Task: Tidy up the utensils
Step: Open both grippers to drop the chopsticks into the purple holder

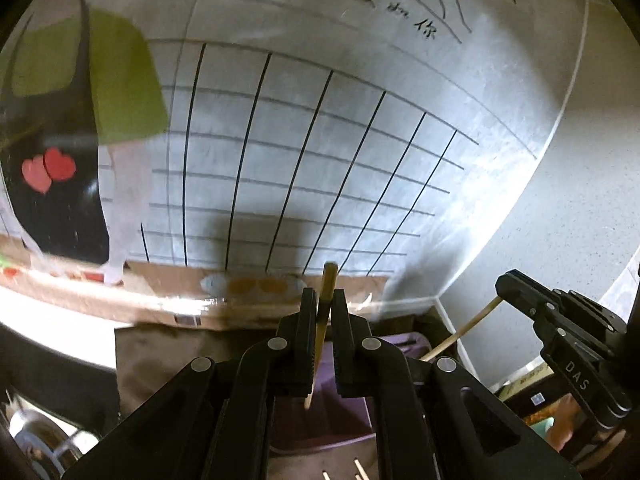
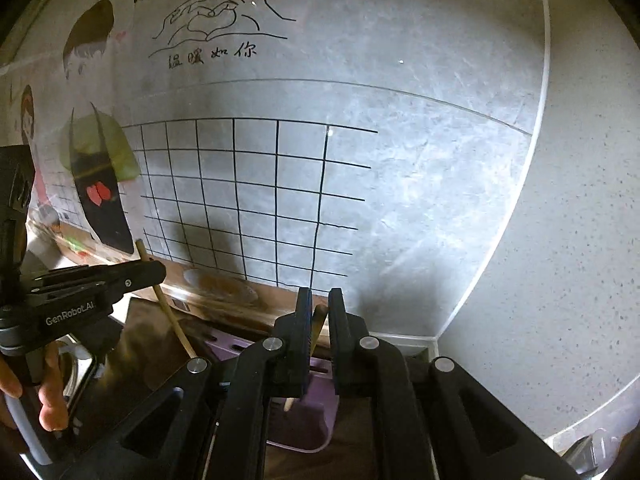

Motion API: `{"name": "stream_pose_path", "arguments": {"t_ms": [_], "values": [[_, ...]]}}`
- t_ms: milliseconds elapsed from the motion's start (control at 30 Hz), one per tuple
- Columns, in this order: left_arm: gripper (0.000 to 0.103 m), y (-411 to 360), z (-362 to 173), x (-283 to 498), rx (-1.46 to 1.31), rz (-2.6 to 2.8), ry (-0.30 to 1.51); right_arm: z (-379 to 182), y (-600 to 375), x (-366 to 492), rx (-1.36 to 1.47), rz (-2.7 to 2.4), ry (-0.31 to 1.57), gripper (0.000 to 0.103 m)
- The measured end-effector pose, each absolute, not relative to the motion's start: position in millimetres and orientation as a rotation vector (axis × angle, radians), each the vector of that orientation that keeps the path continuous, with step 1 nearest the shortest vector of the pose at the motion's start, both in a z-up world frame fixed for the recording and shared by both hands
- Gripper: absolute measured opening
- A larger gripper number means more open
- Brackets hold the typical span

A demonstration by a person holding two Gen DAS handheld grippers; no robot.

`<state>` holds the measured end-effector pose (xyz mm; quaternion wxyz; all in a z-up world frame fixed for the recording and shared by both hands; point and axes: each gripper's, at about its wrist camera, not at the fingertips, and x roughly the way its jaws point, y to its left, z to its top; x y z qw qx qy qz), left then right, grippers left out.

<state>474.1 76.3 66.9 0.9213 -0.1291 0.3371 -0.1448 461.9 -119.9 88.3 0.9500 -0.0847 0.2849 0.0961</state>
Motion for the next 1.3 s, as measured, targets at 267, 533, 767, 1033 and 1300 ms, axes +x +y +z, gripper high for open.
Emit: {"name": "stream_pose_path", "arguments": {"t_ms": [267,533,767,1033,1300], "values": [[0.017,84.0,108.0,446.9,-0.262,-0.295,0.592,112.8,-144.8,436.2,-0.115,0.182,0.510,0.050],[0.027,92.3,130.4,393.9,-0.290,-0.282,0.537,136.2,-166.2,385.9,-0.124,0.166,0.448,0.056],[0.028,84.0,96.8,330.5,-0.229,-0.193,0.612,104.7,-170.6,336.6,-0.146,0.186,0.506,0.056],[0.028,82.0,37.2,247.0,-0.206,-0.094,0.662,48.0,-167.6,285.0,-0.181,0.233,0.599,0.056],[0.028,79.1,-7.5,180.2,-0.213,-0.057,0.695,-9.4,-146.1,233.9,-0.262,0.246,0.676,0.056]]}}
